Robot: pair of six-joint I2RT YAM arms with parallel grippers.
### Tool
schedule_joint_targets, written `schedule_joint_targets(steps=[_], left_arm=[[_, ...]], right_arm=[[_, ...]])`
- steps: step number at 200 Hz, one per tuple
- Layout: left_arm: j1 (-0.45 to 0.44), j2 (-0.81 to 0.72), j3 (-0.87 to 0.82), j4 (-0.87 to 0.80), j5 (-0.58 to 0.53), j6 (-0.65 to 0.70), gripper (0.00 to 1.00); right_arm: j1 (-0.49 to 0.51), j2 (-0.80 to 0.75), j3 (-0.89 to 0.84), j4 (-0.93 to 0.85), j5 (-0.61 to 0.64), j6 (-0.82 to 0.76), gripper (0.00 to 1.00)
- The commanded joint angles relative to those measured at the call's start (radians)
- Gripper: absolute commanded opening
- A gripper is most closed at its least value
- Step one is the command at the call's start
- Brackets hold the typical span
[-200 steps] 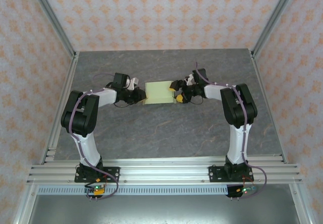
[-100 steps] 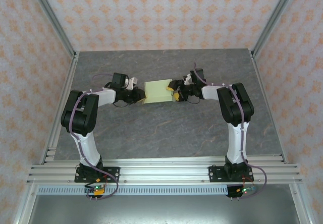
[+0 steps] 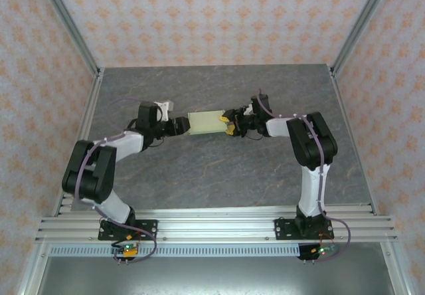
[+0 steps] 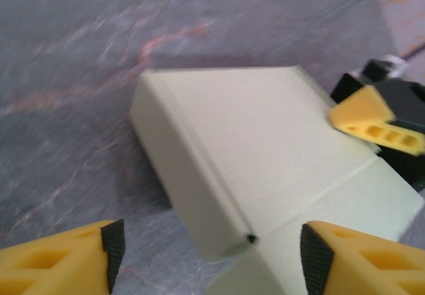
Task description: Fold the paper box
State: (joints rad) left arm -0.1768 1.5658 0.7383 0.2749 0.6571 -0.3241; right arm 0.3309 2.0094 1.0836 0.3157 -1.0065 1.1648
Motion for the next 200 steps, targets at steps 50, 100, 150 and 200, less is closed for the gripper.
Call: schedule_joint_targets(steps=[50, 100, 150, 200], left_arm=[[-0.241, -0.184, -0.209, 0.261, -0.144, 0.685, 0.84], [-0.342, -0.159, -0.181, 0.247, -0.317, 0.848, 0.84], [-0.413, -0.062, -0.082, 0.162, -0.506, 1.078, 0.83], [-0.415, 0.018, 0.011, 0.017, -0.495, 1.19, 0.76]], right_arm=[[-0.013, -0.203, -0.05, -0.358, 0.008, 0.041, 0.5], [-0.029, -0.235, -0.048, -0.46, 0.007, 0.012, 0.47], [-0.033, -0.255, -0.059, -0.456, 0.007, 0.043, 0.45], [-0.037, -0.271, -0.075, -0.418, 0.012, 0.097, 0.45]])
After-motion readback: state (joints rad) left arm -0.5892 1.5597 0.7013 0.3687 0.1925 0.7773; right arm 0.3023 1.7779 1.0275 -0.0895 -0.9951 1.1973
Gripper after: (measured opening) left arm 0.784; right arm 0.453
